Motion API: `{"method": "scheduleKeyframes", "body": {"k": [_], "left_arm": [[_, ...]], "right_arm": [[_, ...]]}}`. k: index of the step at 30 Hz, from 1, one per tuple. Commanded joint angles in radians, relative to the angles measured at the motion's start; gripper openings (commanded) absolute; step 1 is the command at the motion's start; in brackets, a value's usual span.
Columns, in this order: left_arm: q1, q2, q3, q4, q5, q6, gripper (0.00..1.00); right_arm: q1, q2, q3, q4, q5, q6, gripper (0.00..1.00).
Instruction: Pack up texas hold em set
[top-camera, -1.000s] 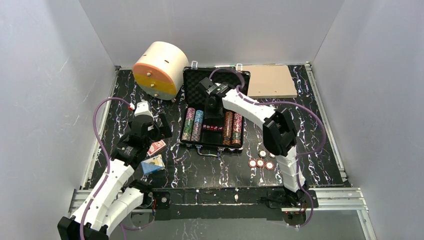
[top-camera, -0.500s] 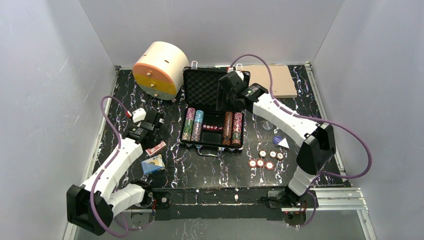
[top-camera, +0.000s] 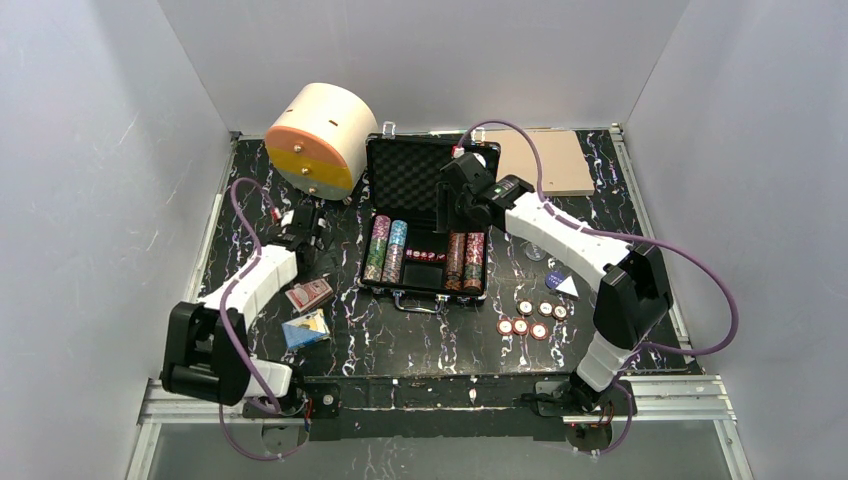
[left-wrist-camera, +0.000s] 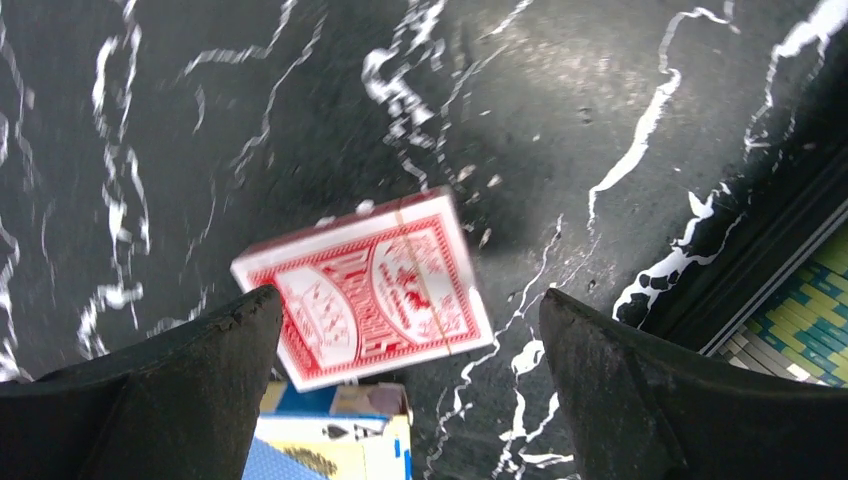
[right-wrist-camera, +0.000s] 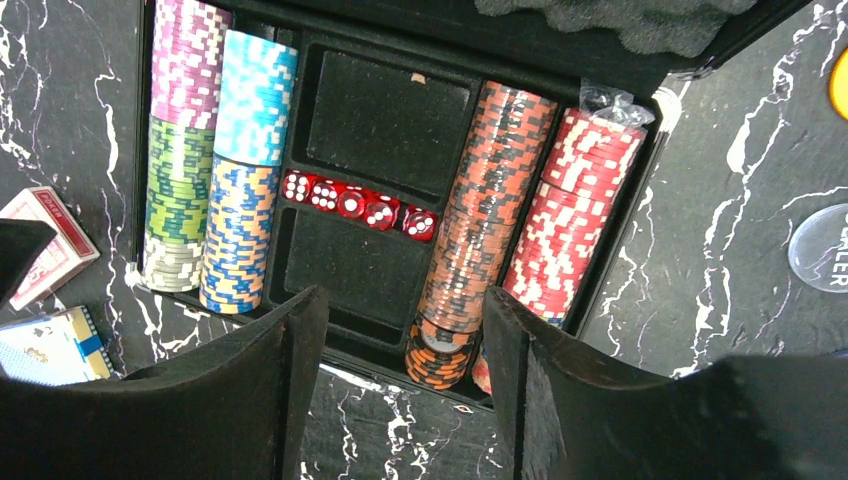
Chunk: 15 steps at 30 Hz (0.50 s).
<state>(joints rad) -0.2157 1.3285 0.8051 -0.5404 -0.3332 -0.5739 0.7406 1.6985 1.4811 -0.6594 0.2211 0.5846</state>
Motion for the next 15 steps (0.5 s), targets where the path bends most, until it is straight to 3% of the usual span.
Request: {"method": "scheduleKeyframes", "body": {"k": [1, 5, 10, 15], "left_arm": [[0.002, 0.06, 0.04, 0.144, 0.072, 0.358, 0.98], [0.001, 0.123, 0.065, 0.118, 0.157, 0.507, 0.98], [0.001, 0.139, 0.088, 0.131, 0.134, 0.606, 0.98], [-0.028, 0.138, 0.154, -0.067, 0.319, 0.839, 0.98]], "right_arm": [[-0.02, -0.054, -0.012, 0.028, -0.012, -0.034, 0.68], [-0.028, -0.049, -0.018, 0.02, -0.021, -0.04, 0.67], [-0.038, -0.023, 0.022, -0.005, -0.064, -0.048, 0.68], [-0.04, 0.029, 0.085, -0.062, -0.095, -0.072, 0.67]]}}
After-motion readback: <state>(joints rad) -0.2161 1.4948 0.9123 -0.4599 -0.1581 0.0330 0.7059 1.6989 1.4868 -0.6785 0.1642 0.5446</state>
